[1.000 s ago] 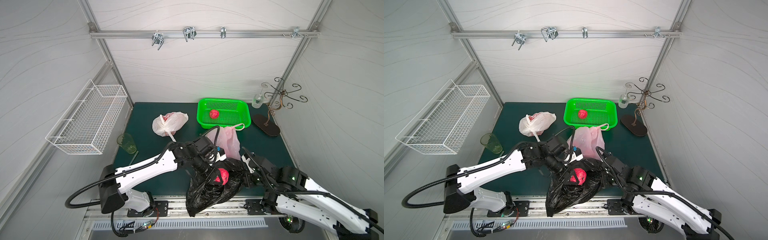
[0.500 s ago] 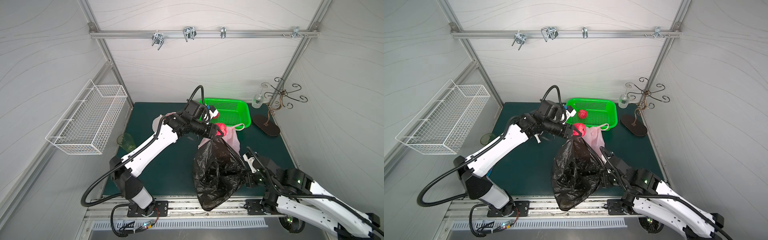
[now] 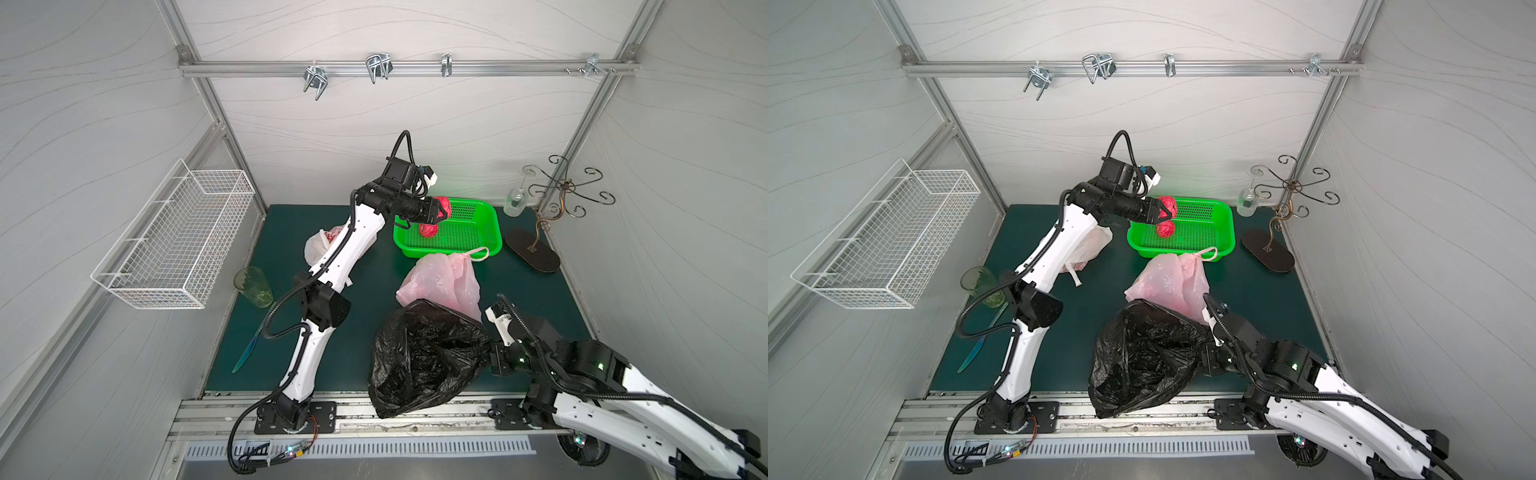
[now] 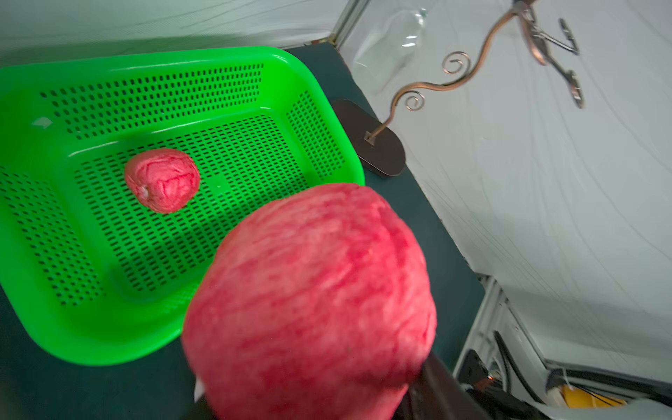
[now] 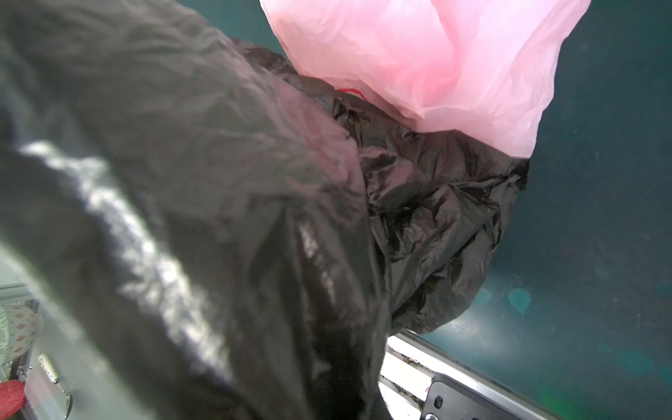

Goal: Untie the knot of a plastic bag & take out the apple
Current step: Pick up the apple from the plastic bag, then place the apple in the basket.

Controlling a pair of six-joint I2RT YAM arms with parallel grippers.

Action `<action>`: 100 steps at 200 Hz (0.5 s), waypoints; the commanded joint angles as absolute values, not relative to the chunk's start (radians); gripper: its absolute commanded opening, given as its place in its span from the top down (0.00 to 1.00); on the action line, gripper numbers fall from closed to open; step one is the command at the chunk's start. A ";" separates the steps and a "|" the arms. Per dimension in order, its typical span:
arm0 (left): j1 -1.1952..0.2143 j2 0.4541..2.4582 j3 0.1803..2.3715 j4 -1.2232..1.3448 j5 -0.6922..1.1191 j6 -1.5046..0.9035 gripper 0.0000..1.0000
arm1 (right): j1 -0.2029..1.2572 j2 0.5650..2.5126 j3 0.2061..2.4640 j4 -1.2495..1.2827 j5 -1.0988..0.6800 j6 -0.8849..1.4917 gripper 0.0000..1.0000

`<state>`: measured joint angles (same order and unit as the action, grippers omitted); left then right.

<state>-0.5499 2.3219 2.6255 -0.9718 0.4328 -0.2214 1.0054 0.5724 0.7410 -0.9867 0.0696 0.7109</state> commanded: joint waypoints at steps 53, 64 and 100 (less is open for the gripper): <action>-0.511 2.496 2.540 -0.657 0.283 -0.207 0.72 | 1.002 0.588 0.738 -1.006 0.052 0.738 1.00; -0.511 2.512 2.533 -0.615 0.241 -0.200 0.72 | 1.003 0.585 0.734 -1.009 0.052 0.742 1.00; -0.511 2.571 2.552 -0.553 0.087 -0.174 0.72 | 1.001 0.581 0.724 -1.019 0.056 0.764 1.00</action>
